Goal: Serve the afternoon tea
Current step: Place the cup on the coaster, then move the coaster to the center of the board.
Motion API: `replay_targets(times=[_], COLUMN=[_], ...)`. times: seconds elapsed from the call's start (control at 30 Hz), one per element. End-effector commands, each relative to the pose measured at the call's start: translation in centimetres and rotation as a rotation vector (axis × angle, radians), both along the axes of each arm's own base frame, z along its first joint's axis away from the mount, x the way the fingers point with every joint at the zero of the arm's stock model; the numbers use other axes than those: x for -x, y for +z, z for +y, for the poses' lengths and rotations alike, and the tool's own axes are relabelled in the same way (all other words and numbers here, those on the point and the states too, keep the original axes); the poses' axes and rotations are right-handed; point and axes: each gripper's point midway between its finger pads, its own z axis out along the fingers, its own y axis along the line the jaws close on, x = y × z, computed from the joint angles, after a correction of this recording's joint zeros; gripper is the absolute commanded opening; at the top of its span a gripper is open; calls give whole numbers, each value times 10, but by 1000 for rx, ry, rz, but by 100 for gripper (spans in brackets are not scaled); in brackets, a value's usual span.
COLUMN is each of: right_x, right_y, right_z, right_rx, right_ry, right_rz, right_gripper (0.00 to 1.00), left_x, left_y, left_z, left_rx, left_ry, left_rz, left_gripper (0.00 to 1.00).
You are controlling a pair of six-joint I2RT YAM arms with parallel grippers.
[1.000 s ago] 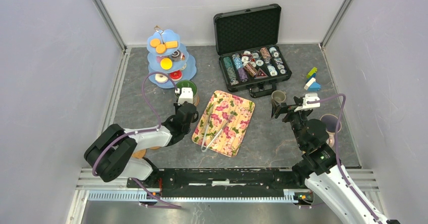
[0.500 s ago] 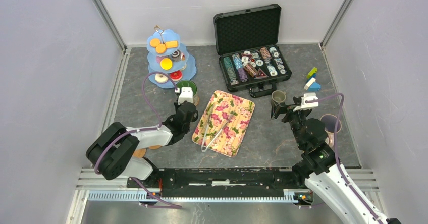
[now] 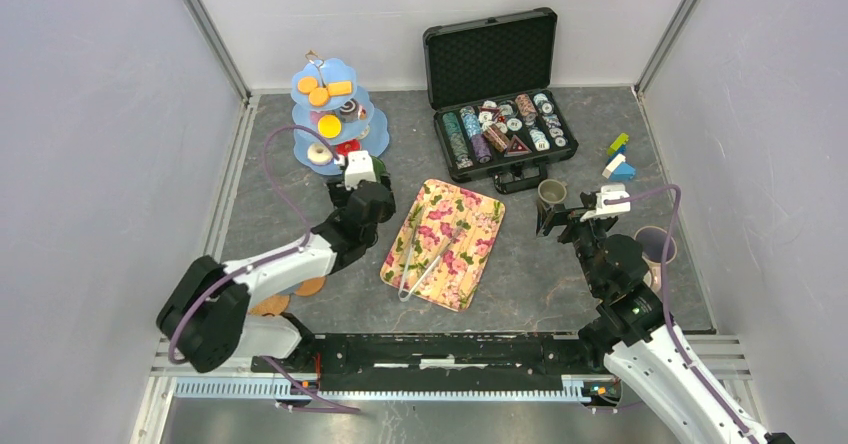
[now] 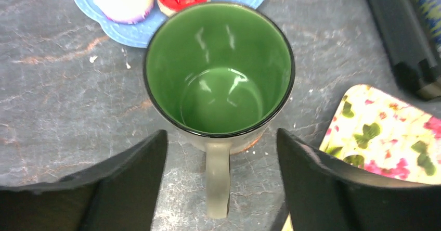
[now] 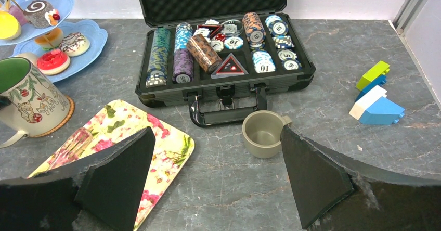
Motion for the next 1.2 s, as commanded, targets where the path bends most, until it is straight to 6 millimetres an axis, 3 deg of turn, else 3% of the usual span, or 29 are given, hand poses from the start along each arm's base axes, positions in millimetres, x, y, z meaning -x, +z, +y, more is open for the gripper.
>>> replay_targets(times=[0.0,0.1,0.23,0.37,0.57,0.8,0.97,1.17], right_x=[-1,-1,-2,-2,-2,-1,-2,-3], right_y=[2,1,-1,-2,-4,-6,-7,-8], right_z=[-1,-1,1,5,5,5,6,5], right_rx=[-8,-10,-15,-19,-20,-12,-16,-8], right_ry=[-10,-9,2,17,20,19,26,14], right_rz=[-23,-23,-23,-19,-17,-5,-6,-2], right_gripper=[98,98,98,98,98,98,98,98], left_x=[13,35,72,102,128,129,111,87], left_y=[35,41,28,1,-40,-66,-78,-89], left_z=[18,36,68,89,99,111,106,103], left_rx=[97,154,263,337,421,542,660,737], left_ry=[113,175,340,475,606,696,678,678], left_rz=[-8,13,88,200,321,336,324,325], left_gripper=[92,98,99,86,73,61,46,37])
